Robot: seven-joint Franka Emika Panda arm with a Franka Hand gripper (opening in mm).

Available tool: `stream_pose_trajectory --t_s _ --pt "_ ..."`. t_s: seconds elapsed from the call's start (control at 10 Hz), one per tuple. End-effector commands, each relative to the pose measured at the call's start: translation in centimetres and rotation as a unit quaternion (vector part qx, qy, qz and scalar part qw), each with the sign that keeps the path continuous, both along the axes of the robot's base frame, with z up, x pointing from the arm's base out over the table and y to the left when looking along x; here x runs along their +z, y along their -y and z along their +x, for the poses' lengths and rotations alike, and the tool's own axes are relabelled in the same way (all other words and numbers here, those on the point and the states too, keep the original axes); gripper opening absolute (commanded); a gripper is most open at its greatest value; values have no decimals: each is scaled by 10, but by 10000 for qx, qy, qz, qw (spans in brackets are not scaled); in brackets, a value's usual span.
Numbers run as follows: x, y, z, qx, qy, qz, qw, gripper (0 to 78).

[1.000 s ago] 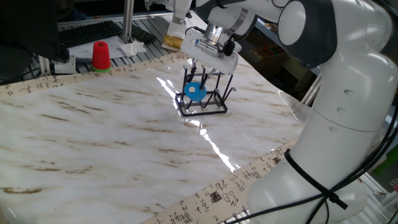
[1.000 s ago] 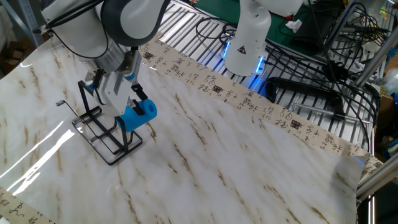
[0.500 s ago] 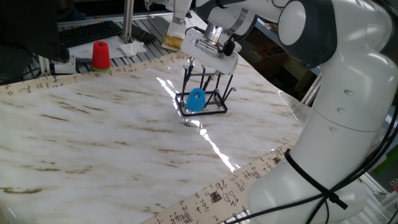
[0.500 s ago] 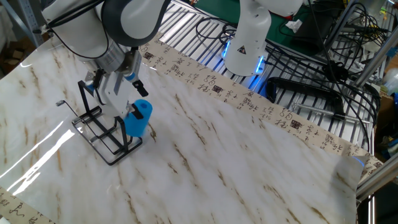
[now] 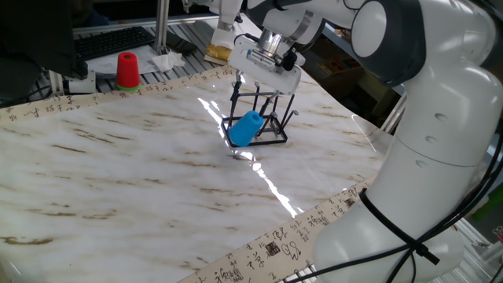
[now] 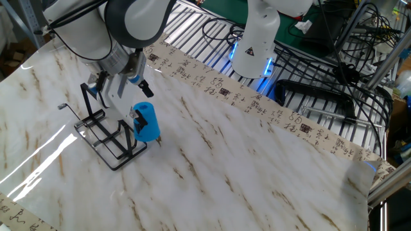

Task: Put the cup on the cup rack

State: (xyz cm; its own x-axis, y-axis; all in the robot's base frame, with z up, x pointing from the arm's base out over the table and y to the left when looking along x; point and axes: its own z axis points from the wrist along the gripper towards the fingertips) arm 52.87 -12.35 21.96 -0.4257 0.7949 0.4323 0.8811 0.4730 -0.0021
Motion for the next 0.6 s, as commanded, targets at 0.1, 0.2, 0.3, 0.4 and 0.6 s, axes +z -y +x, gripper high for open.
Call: stream_pose_trajectory --t_s 0.1,0.2,0.3,0.4,0.6 --pt "41 -49 -46 506 837 -719 9926 774" --pt "46 -54 -54 600 925 -816 9905 774" --pt "50 -58 -61 691 1058 -855 9883 774" --pt "54 -62 -68 888 1181 -886 9850 774" --pt "60 -67 -82 1527 1376 -909 9744 774"
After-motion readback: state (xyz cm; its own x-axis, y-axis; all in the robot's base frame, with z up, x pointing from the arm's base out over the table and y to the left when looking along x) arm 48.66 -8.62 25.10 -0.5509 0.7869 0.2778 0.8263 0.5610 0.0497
